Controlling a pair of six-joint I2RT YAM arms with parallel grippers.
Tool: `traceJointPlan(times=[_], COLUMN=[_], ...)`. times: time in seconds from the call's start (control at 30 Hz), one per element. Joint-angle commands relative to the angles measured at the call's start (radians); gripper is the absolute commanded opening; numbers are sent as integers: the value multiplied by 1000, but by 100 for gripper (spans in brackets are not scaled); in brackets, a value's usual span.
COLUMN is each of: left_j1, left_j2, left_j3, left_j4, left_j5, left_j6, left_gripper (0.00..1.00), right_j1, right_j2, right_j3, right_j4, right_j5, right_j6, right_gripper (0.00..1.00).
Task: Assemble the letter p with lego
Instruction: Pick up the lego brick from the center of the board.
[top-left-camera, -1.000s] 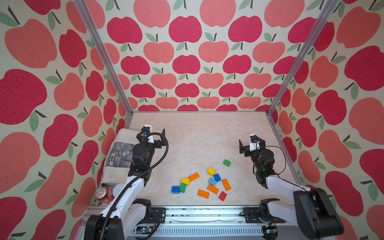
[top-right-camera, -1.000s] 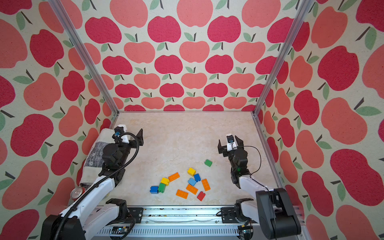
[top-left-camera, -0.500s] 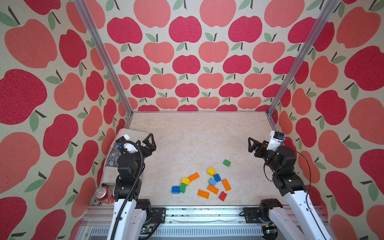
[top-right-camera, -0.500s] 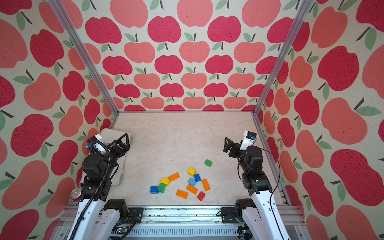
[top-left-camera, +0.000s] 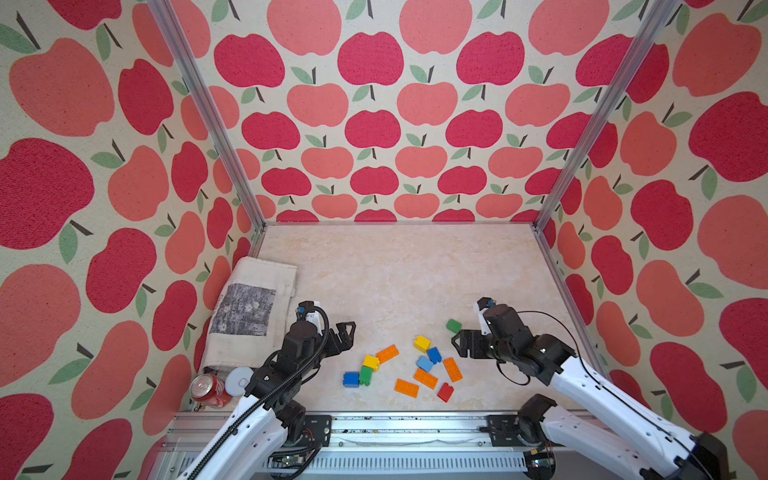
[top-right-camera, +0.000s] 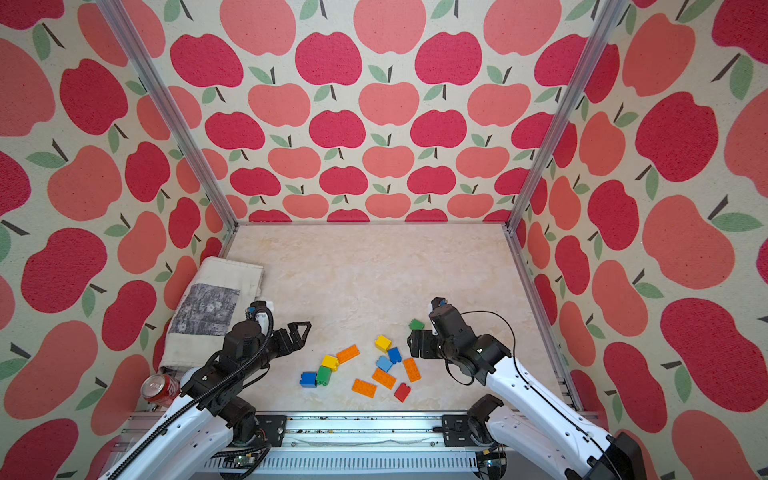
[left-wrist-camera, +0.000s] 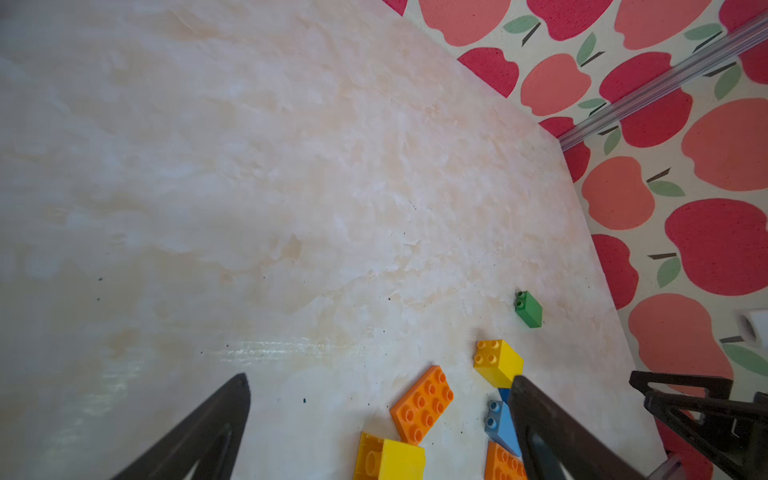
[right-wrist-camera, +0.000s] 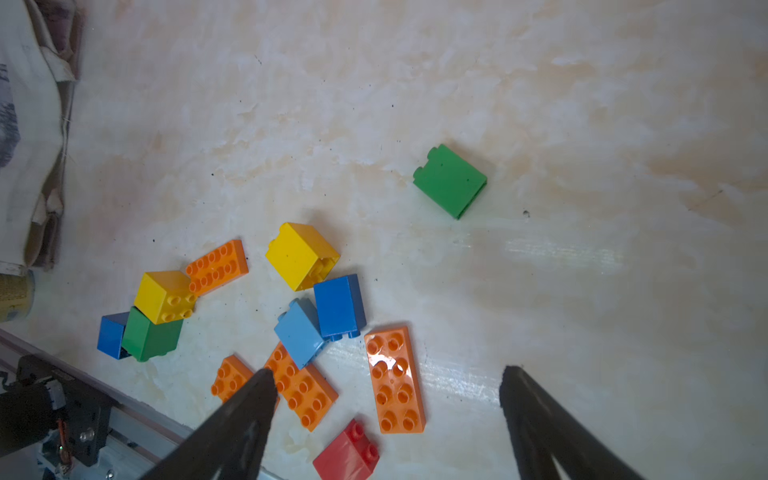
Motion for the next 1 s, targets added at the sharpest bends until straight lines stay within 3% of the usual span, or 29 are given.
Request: traceJointPlan(times=[0.0,0.3,0.97], left_j1=[-82,-192,-198], left_j2=[13,48,-117], left_j3=[-14,-13,-101], left_j4=[-7,3,-25], left_j5=[-140,-271,-305], left_j6=[-23,-26,-63], left_gripper=[99,99,99], right_j1=[71,177,216], right_j2=[26,168,403], right_j3=[5,-3,49], right_j4=[-71,-60,-39], right_j5=[64,95,55], right_j6=[80,124,134], right_gripper=[85,77,62])
